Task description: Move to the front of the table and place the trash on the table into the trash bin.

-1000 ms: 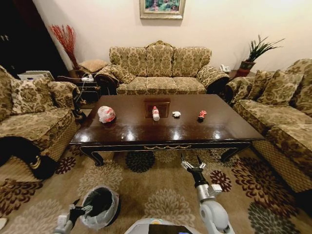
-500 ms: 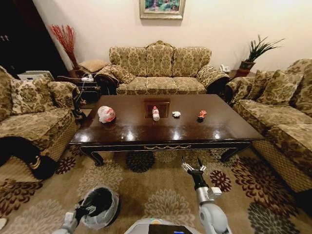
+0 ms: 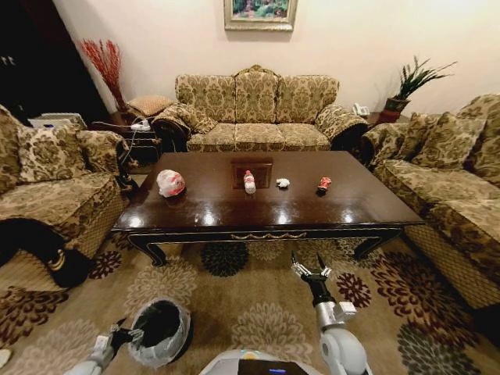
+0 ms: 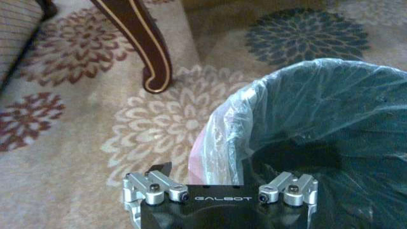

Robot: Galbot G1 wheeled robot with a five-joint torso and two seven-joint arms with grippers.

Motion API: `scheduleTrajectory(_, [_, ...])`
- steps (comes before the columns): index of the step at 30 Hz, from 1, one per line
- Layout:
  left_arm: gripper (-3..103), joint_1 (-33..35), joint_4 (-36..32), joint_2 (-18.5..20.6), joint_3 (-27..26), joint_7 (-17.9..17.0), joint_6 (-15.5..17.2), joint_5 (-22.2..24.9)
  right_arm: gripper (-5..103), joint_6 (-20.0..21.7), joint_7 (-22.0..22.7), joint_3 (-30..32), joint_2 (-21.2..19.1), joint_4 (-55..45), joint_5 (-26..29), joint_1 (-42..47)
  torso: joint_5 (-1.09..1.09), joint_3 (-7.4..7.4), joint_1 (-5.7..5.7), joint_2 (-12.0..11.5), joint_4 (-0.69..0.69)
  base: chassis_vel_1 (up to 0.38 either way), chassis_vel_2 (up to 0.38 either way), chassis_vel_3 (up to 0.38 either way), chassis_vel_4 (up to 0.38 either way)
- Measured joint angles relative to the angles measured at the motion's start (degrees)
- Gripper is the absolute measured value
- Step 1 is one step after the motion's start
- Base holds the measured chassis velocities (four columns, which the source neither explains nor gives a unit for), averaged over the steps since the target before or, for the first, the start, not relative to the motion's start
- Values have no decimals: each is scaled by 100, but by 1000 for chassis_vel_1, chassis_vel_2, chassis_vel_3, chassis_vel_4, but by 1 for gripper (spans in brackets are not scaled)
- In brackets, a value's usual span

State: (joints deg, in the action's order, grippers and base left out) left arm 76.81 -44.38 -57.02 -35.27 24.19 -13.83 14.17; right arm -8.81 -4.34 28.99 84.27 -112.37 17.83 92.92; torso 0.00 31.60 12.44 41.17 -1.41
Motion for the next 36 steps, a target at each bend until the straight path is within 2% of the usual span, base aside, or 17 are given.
scheduleTrajectory(3, [92, -126, 141, -12, -47, 209, 21, -73, 100, 2, 4, 3, 0, 0, -1, 2, 0, 0, 0, 0, 0, 0, 0, 0, 0])
scheduleTrajectory(5, [84, -321, 393, -26, -130, 437, 60, -249, 100, 3, 8, 11, 3, 5, -2, 4, 9, 0, 0, 0, -1, 0, 0, 0, 0])
scheduleTrajectory(6, [84, -321, 393, -26, -130, 437, 60, -249, 100, 3, 8, 11, 3, 5, -2, 4, 9, 0, 0, 0, -1, 0, 0, 0, 0])
scheduleTrajectory(8, [76, -424, 550, -23, -182, 565, 62, -391, 100, 3, 18, 14, 9, 7, -3, 5, 12, -1, 0, 1, -1, 0, 0, 0, 0])
scheduleTrajectory(11, [72, -483, 660, -8, -226, 701, 63, -465, 100, 3, 28, 15, 11, 7, -8, 7, 9, -1, 0, 1, 0, 0, 0, 0, 0])
scheduleTrajectory(15, [56, -424, 631, 18, -317, 895, 54, -491, 100, 42, 54, 4, 37, -43, -38, -10, -3, -1, 0, 0, 2, 0, 0, 0, 0])
scheduleTrajectory(16, [56, -424, 631, 18, -317, 895, 54, -491, 100, 42, 54, 4, 37, -43, -38, -10, -3, -1, 0, 0, 2, 0, 0, 0, 0])
scheduleTrajectory(19, [44, -255, 437, 36, -347, 958, 64, -471, 100, 75, 69, -16, 63, -84, -64, -36, -11, 0, 0, 0, -1, 0, 0, 0, 0])
scheduleTrajectory(21, [44, -210, 383, 43, -360, 975, 69, -464, 100, 79, 71, -20, 71, -91, -70, -40, -9, 0, 0, 0, -1, 0, 0, 0, 0])
scheduleTrajectory(23, [36, -139, 297, 50, -385, 1002, 51, -469, 100, 83, 76, -23, 87, -107, -79, -44, -7, 0, 0, 0, -1, 0, 0, 0, 0])
scheduleTrajectory(25, [28, -94, 242, 51, -415, 1030, 20, -560, 100, 83, 78, -24, 104, -109, -91, -41, -6, 0, 0, -1, 0, 0, 0, 0, 0])
scheduleTrajectory(29, [24, -46, 188, 56, -459, 1033, -16, -639, 100, 83, 80, -24, 128, -111, -96, -31, -5, 0, 0, -1, -1, 0, 0, 0, 0])
scheduleTrajectory(33, [9, 38, 78, 78, -592, 953, -33, -859, 100, 78, 84, -24, 160, -111, -100, -19, -3, 0, 0, -1, 0, 0, 0, 0, 0])
scheduleTrajectory(36, [3, 62, 26, 78, -682, 926, -66, -1004, 100, 73, 83, -14, 180, -101, -101, -20, -2, 0, 0, -1, -1, 0, 0, 0, 0])
